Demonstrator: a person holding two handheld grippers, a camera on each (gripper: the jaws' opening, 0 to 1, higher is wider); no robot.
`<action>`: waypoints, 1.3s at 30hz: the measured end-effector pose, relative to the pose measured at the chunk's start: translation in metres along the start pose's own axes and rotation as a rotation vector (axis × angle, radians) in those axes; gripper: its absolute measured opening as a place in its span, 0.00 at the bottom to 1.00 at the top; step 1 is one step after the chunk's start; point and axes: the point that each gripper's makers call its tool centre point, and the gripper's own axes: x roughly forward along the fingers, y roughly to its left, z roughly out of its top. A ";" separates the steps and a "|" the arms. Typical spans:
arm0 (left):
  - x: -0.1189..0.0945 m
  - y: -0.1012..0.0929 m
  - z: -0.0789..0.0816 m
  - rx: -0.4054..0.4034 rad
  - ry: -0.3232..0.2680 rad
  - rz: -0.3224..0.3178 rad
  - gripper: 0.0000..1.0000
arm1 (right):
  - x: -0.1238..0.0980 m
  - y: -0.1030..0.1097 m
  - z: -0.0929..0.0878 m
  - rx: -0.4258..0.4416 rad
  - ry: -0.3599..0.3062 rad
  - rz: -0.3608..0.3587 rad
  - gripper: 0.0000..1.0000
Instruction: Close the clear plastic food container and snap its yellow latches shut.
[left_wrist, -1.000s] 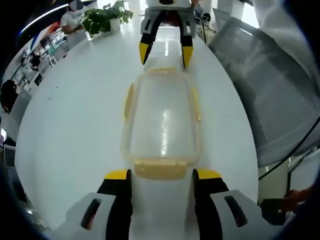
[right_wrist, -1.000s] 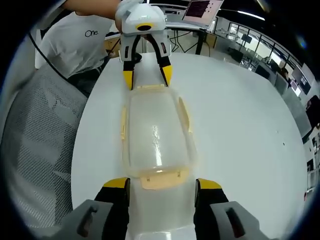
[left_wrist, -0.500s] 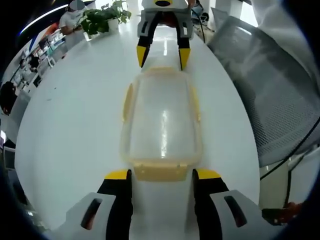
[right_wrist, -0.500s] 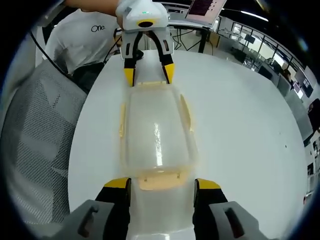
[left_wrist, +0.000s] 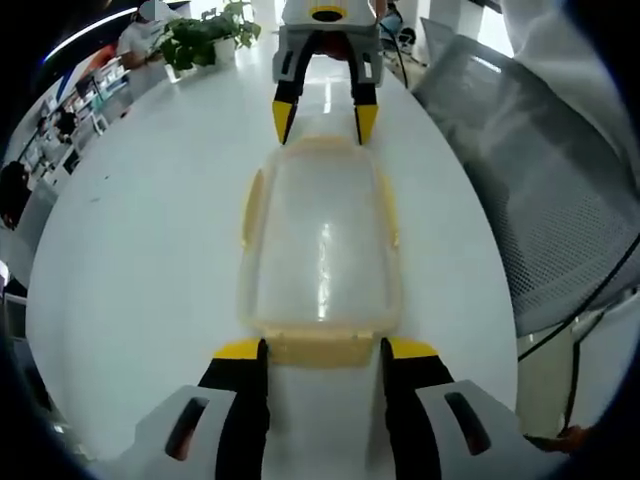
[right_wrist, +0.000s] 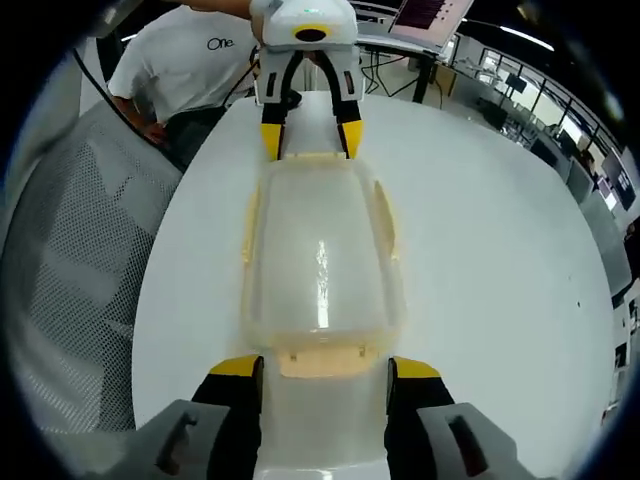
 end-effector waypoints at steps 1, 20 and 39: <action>0.000 0.000 0.000 0.000 0.000 0.000 0.44 | 0.000 0.000 0.000 -0.003 0.001 0.002 0.47; 0.001 -0.002 0.005 -0.001 -0.002 0.000 0.40 | 0.000 0.003 0.001 -0.055 -0.005 0.043 0.42; 0.003 -0.002 0.003 -0.021 0.006 0.012 0.39 | 0.001 0.004 0.001 -0.065 0.010 0.042 0.37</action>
